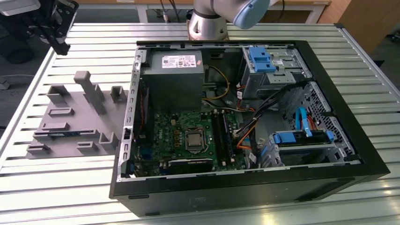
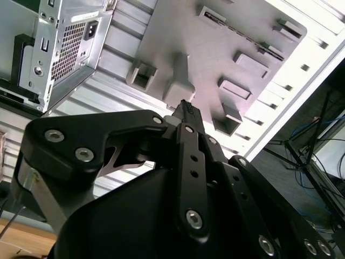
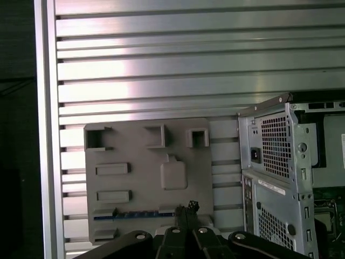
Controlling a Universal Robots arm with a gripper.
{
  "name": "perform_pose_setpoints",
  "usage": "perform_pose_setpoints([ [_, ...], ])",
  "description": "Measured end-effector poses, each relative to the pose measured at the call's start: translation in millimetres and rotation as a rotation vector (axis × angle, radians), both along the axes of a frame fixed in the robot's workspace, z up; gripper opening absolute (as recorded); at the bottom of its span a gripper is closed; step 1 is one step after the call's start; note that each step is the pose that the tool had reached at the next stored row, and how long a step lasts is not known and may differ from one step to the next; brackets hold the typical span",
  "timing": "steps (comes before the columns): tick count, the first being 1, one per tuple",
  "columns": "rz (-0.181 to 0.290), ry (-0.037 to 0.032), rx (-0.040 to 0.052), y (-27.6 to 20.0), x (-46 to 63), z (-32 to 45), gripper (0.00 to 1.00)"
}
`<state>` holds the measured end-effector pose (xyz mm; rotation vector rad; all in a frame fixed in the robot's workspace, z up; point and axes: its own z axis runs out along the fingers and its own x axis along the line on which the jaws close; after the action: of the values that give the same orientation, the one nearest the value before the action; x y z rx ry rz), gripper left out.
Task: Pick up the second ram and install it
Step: 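Reach for the second ram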
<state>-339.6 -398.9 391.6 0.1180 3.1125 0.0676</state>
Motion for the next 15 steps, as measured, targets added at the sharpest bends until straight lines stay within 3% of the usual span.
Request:
perform_pose_setpoints([
  [7, 0.000, 0.0000, 0.0000, -1.6, -9.3, -0.9, 0.11],
  [15, 0.000, 0.0000, 0.0000, -14.2, -27.4, -4.6, 0.11],
])
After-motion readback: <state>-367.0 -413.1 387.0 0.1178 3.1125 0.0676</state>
